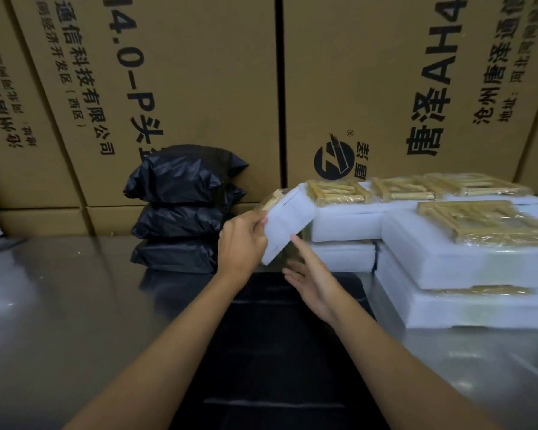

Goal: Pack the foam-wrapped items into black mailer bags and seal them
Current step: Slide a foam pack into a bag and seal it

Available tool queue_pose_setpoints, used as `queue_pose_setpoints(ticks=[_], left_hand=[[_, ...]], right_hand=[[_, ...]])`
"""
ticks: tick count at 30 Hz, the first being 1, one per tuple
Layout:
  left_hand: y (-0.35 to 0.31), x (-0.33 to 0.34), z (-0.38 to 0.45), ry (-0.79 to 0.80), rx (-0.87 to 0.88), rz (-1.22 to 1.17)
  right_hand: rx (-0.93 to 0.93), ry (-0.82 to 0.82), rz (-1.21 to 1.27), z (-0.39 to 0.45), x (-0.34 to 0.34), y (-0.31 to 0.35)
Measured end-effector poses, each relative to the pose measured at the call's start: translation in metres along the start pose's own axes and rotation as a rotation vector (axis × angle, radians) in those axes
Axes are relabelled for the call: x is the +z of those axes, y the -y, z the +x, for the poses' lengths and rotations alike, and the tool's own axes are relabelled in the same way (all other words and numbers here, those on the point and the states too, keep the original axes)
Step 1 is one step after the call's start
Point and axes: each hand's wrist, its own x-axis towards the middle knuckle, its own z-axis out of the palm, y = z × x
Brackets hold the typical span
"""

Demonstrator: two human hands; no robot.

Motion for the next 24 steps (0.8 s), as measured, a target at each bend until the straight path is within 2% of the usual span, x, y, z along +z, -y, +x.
queue_pose_setpoints(ticks=[2, 6, 11, 14, 16, 18, 19, 21, 23, 24], left_hand=[[-0.011, -0.014, -0.019, 0.012, 0.027, 0.000], [-0.030, -0.046, -0.050, 0.042, 0.127, 0.025], [-0.072, -0.092, -0.090, 0.103, 0.309, -0.030], [-0.089, -0.117, -0.118, 0.140, 0.360, -0.192], [-0.088, -0.132, -0.140, 0.128, 0.357, -0.225], [-0.075, -0.147, -0.162, 0.143, 0.256, -0.244], [-0.065, -0.155, -0.171, 0.218, 0.165, -0.228], [-0.042, -0.168, -0.190, 0.528, -0.013, -0.122], [-0.026, -0.173, -0.213, 0.834, -0.102, 0.013], [-0.021, -0.173, -0.223, 0.906, -0.115, 0.043]], right_hand=[[0.022, 0.119, 0.087, -0.015, 0.023, 0.021], [0.094, -0.089, 0.154, -0.050, 0.061, 0.045], [-0.057, -0.269, 0.254, -0.100, 0.058, 0.051], [-0.172, -0.252, 0.200, -0.140, 0.045, 0.059], [-0.233, -0.251, 0.146, -0.169, 0.033, 0.059], [-0.259, -0.296, 0.122, -0.198, 0.017, 0.055], [-0.258, -0.313, 0.124, -0.211, 0.009, 0.052], [-0.242, -0.321, 0.146, -0.235, -0.008, 0.041], [-0.221, -0.315, 0.186, -0.255, -0.023, 0.029], [-0.217, -0.304, 0.198, -0.263, -0.029, 0.023]])
